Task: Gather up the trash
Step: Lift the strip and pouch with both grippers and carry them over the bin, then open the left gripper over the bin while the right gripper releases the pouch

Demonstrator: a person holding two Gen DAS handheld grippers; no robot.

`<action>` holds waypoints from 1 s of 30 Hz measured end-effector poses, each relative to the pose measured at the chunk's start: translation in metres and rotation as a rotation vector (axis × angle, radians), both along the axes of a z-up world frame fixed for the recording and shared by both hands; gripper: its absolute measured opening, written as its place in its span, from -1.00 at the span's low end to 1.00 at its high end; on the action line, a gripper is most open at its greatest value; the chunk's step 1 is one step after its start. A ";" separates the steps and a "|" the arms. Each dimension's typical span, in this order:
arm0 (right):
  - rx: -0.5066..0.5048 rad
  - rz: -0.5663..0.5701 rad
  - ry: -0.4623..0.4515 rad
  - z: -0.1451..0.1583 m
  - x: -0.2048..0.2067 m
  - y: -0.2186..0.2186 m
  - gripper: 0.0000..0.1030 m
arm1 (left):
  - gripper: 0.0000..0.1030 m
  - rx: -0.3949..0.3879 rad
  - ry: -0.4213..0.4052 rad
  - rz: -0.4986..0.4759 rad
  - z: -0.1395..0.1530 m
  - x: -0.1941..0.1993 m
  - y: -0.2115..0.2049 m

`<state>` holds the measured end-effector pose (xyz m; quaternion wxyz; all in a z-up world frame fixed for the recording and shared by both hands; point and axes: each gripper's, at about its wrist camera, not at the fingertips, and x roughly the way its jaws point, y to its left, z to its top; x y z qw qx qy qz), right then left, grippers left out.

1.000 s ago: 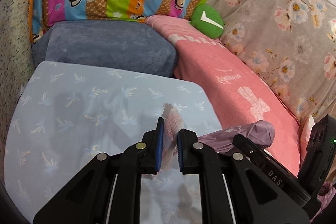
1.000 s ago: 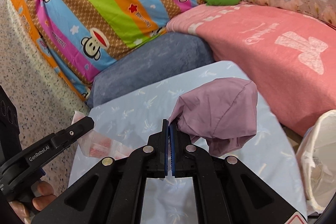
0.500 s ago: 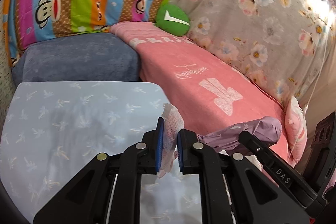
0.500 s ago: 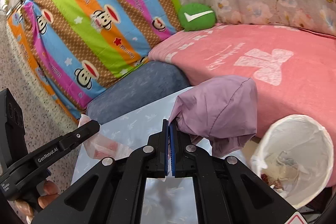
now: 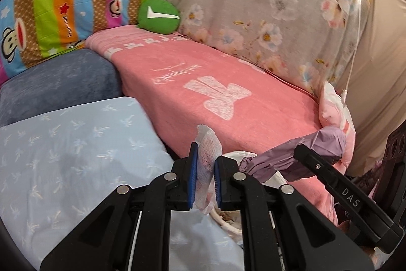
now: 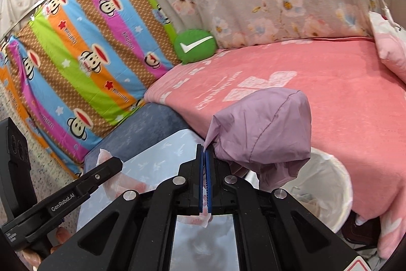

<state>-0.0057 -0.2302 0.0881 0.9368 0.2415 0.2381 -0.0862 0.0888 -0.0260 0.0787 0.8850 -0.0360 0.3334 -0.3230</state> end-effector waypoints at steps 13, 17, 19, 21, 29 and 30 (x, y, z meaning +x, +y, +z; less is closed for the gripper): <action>0.027 -0.090 0.006 -0.013 -0.039 -0.062 -0.95 | -0.77 0.052 0.008 -0.135 -0.008 -0.020 -0.077; 0.036 -0.109 0.011 -0.017 -0.042 -0.074 -0.95 | -0.75 0.067 0.006 -0.166 -0.013 -0.025 -0.093; 0.038 -0.114 0.016 -0.020 -0.043 -0.078 -0.95 | -0.74 0.071 0.001 -0.177 -0.015 -0.027 -0.099; 0.043 -0.115 0.021 -0.023 -0.041 -0.081 -0.95 | -0.74 0.079 0.000 -0.183 -0.017 -0.028 -0.104; 0.044 -0.090 0.047 -0.032 -0.029 -0.077 -0.93 | 0.12 0.073 0.001 -0.143 -0.021 -0.020 -0.105; 0.045 -0.087 0.049 -0.033 -0.027 -0.076 -0.92 | 0.12 0.077 -0.003 -0.143 -0.022 -0.020 -0.105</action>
